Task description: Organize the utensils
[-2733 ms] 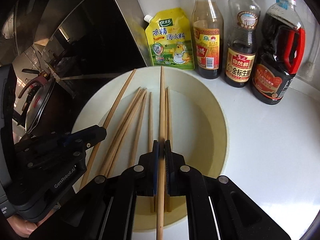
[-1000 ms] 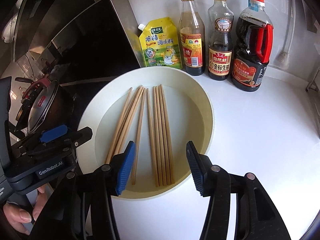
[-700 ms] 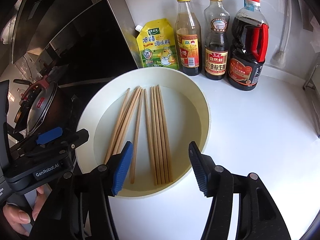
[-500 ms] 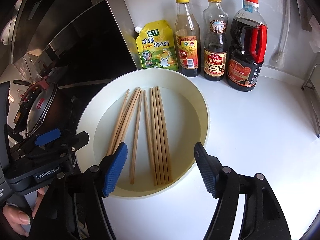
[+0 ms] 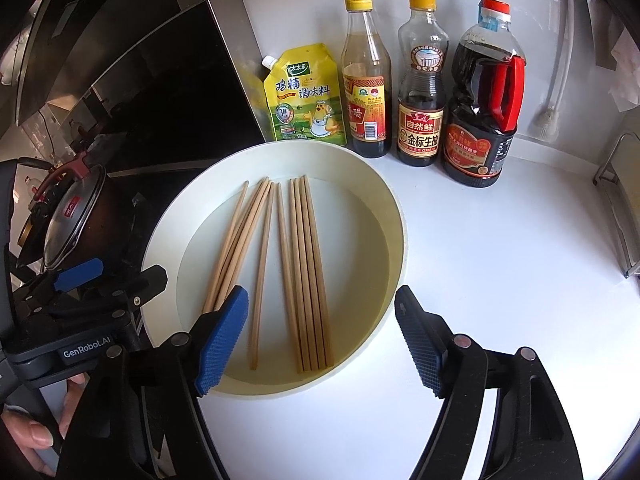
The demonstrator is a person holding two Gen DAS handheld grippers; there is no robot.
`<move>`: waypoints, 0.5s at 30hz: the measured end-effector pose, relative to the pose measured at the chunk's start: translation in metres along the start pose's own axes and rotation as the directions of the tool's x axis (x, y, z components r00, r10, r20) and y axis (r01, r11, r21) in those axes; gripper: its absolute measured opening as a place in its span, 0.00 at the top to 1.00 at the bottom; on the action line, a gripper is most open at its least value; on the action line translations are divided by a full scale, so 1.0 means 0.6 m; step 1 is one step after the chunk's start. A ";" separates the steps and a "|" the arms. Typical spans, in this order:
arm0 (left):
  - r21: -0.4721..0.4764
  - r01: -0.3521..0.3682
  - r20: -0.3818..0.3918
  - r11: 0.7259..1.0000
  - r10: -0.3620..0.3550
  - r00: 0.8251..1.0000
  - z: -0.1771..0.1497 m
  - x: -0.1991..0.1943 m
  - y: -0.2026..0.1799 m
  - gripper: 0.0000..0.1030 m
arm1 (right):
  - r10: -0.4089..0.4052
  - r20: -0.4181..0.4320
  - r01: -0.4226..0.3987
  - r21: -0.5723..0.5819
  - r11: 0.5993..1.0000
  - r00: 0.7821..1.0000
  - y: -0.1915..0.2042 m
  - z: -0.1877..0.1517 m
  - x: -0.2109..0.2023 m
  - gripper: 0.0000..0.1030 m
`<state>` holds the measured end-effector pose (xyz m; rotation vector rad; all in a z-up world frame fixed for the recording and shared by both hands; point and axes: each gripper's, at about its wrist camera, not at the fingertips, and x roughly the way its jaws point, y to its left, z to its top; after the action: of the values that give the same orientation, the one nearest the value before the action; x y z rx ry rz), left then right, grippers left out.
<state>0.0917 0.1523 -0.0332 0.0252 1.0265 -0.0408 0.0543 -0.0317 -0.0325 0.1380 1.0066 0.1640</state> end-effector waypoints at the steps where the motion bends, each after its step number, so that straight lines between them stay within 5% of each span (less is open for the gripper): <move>1: -0.001 0.001 -0.001 1.000 -0.001 1.000 0.000 0.000 0.000 0.06 | -0.001 0.000 0.001 0.000 1.000 1.000 0.000 0.000 0.000 0.30; 15: -0.010 0.000 -0.016 1.000 0.000 1.000 0.000 0.004 0.000 0.06 | -0.001 -0.008 0.001 0.012 1.000 1.000 -0.008 -0.002 0.001 0.30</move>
<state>0.0931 0.1524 -0.0355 0.0169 1.0428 -0.0355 0.0543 -0.0364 -0.0347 0.1475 1.0159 0.1577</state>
